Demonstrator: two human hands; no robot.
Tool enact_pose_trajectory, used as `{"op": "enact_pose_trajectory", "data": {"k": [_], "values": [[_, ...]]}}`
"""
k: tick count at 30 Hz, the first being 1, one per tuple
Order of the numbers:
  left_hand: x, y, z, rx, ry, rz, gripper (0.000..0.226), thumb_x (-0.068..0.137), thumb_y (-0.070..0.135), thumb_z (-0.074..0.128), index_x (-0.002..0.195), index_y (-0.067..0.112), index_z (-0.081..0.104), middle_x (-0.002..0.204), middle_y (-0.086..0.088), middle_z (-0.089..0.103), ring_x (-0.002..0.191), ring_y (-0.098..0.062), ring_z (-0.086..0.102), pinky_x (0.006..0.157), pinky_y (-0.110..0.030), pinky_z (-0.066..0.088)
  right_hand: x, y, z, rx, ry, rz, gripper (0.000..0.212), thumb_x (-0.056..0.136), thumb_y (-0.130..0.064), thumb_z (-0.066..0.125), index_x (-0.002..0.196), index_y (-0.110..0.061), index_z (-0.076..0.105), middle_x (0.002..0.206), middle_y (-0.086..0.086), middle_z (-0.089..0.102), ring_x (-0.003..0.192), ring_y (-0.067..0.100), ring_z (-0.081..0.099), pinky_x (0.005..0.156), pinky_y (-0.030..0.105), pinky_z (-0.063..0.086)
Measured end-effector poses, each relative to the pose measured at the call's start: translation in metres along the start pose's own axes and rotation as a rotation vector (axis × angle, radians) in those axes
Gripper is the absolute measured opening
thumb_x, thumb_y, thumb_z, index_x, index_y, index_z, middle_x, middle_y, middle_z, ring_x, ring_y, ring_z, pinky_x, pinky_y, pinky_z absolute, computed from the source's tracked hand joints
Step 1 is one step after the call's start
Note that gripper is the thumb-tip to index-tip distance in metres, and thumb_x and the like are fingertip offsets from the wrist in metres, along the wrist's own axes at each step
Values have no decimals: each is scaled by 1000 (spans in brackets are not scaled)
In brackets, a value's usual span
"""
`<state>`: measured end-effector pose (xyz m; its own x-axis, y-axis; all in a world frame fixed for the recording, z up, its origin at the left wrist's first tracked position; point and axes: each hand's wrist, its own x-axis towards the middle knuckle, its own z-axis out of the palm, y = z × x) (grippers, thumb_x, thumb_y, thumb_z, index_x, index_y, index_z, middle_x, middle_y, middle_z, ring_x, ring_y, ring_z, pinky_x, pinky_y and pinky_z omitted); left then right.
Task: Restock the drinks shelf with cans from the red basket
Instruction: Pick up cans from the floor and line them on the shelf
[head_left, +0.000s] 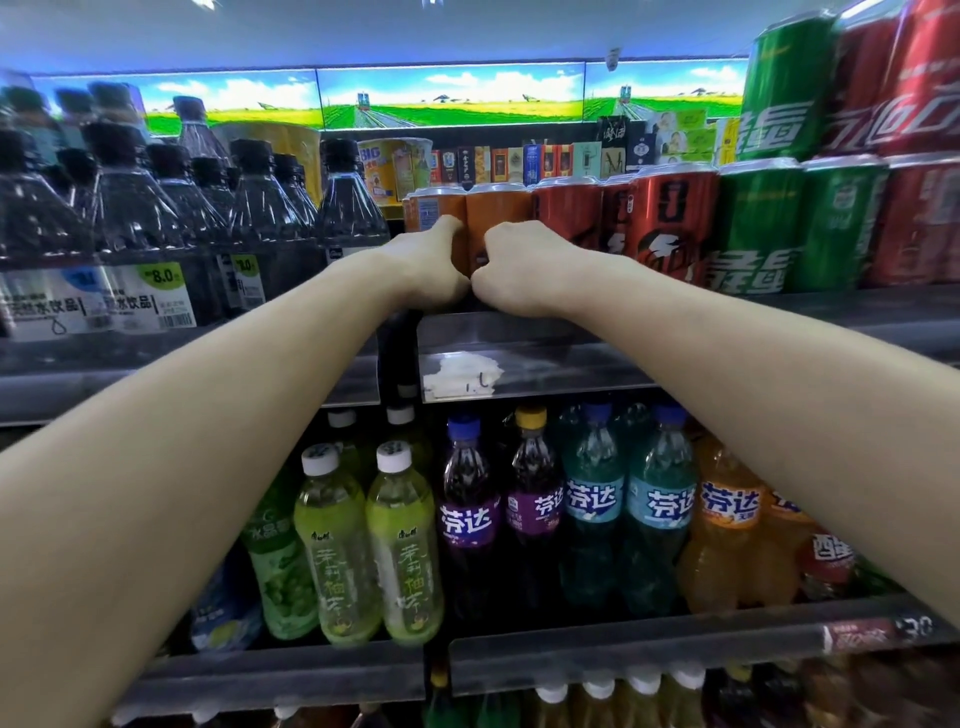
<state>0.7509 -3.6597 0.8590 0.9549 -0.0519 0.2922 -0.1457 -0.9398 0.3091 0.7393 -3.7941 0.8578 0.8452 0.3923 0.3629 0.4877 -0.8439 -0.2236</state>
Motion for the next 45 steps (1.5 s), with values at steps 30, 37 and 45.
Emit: {"op": "enact_pose_trajectory", "data": {"k": [30,37,45], "values": [[9,-8,13,257,128,-15,59,101,32,61,151,12,38,144,-35,41,119,-49,57,101,-51,52,20,-2,6,-76,-183,5,20,103,-15,46,87,-7,52,78,1,48,67,12,45,53,23,33],[-26,9,-19,236,140,74,40,101,20,54,139,8,53,133,-22,61,118,-39,58,95,-40,47,-6,-4,-21,-8,-2,-49,31,97,-9,44,120,-2,62,121,15,64,102,28,60,78,31,48],[-95,77,0,-92,459,392,35,96,14,54,129,10,62,120,-7,71,104,-23,68,96,-36,54,-103,36,-56,316,447,-94,32,92,-6,44,112,-8,69,100,9,71,95,24,67,86,43,57]]}}
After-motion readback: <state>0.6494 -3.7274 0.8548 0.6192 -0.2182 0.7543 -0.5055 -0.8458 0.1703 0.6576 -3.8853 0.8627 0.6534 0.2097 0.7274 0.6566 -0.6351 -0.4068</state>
